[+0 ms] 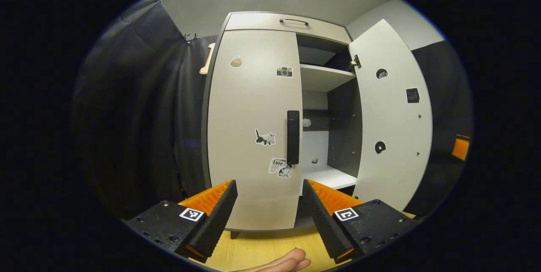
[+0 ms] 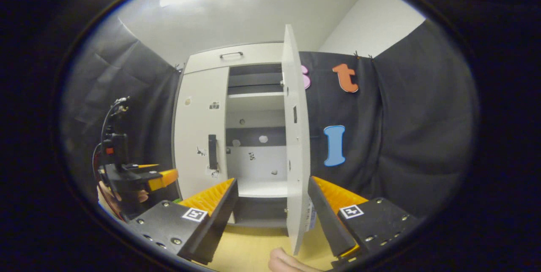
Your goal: Open the right door of the double-door shoe cabinet with the right hand, and open the left door with the left hand.
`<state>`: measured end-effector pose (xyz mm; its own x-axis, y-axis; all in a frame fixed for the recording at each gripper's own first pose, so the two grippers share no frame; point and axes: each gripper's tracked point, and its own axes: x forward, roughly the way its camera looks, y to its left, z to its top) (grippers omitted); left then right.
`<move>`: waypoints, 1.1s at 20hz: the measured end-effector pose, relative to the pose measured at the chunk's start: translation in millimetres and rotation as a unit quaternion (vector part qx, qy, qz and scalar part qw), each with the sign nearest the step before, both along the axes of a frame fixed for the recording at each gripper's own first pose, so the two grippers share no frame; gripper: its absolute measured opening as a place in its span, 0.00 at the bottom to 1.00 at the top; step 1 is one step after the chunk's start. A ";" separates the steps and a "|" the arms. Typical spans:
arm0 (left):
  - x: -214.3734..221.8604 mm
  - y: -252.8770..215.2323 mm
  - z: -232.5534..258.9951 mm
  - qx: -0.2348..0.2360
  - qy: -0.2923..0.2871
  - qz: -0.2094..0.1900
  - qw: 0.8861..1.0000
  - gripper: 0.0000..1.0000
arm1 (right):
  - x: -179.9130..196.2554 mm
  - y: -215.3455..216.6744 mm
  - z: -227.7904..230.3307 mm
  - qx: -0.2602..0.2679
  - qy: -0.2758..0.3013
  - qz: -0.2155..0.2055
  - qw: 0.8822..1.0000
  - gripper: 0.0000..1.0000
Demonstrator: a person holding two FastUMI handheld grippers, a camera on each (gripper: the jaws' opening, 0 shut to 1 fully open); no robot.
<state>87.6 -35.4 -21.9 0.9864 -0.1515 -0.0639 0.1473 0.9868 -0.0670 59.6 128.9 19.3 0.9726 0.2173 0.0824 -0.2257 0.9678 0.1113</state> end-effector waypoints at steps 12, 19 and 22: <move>108.2 -29.9 24.4 -0.028 -0.036 -0.017 0.999 0.99 | -16.0 38.3 4.4 0.016 -0.011 0.007 1.000 0.98; 150.9 -68.7 8.4 0.005 -0.002 -0.012 1.000 0.96 | -19.4 22.5 -0.5 0.027 -0.015 -0.010 0.999 0.98; 164.5 -75.0 4.4 0.023 0.008 -0.006 1.000 0.93 | -21.5 16.8 0.0 0.039 -0.019 -0.007 0.999 0.98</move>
